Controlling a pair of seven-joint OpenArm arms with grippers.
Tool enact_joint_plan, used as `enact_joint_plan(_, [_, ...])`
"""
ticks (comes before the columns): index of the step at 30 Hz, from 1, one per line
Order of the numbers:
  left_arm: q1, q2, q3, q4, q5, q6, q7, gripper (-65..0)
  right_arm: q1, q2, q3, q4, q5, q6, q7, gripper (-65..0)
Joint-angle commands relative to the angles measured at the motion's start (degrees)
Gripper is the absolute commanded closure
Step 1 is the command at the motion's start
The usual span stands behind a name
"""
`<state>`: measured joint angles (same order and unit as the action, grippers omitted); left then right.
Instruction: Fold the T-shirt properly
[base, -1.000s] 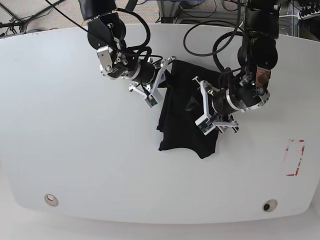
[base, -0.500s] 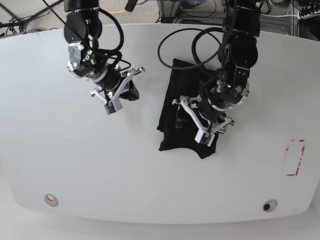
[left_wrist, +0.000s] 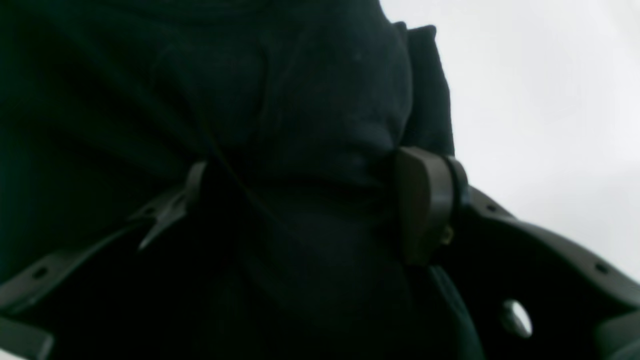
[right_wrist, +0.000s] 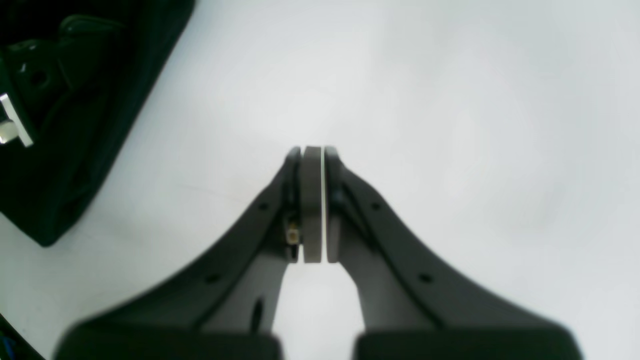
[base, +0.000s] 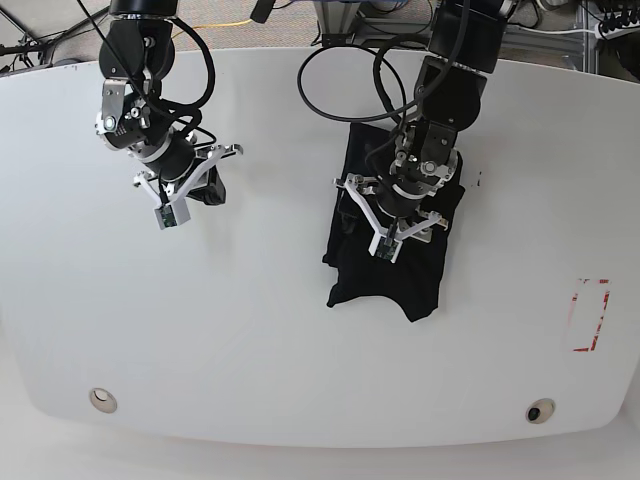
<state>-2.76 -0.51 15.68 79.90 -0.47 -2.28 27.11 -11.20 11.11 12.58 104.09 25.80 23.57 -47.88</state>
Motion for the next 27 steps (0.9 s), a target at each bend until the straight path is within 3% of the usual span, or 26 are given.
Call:
enact_joint_plan(1, [0.61,-2.61,-3.77,-1.52,1.13,1.27,0.18,-42.8,0.26,0.71,1.97,1.97,0.44,0.12,1.15,0.0])
enact_joint_plan(3, [1.23,-4.19,-6.14,-2.4,1.13,-0.4,-0.61,-42.8,0.17,0.71,2.76,2.24,0.44,0.12,1.15,0.0])
enact_joint_plan(10, [3.42,-11.13,-19.15,-4.07,1.39,-16.49,-0.61,-42.8,-0.89,1.06,3.73,2.94,0.44,0.12,1.15,0.0])
enact_joint_plan(14, [3.95,-16.5,-25.92,-6.18,1.57,-23.17,-0.61,-42.6,-1.33,1.41,4.52,2.94,0.44,0.12,1.15,0.0])
enact_joint_plan(21, [5.18,-26.87,-35.51,-13.66,1.22,-31.87,-0.87,-42.2,-3.7,1.5,4.61,5.23,0.44,0.12,1.15,0.0])
enact_joint_plan(27, [4.92,-32.15,-43.15,-19.28,1.13,-37.72,-3.51,-42.1,-5.46,1.15,4.61,7.42,0.35,0.12,1.24,0.0])
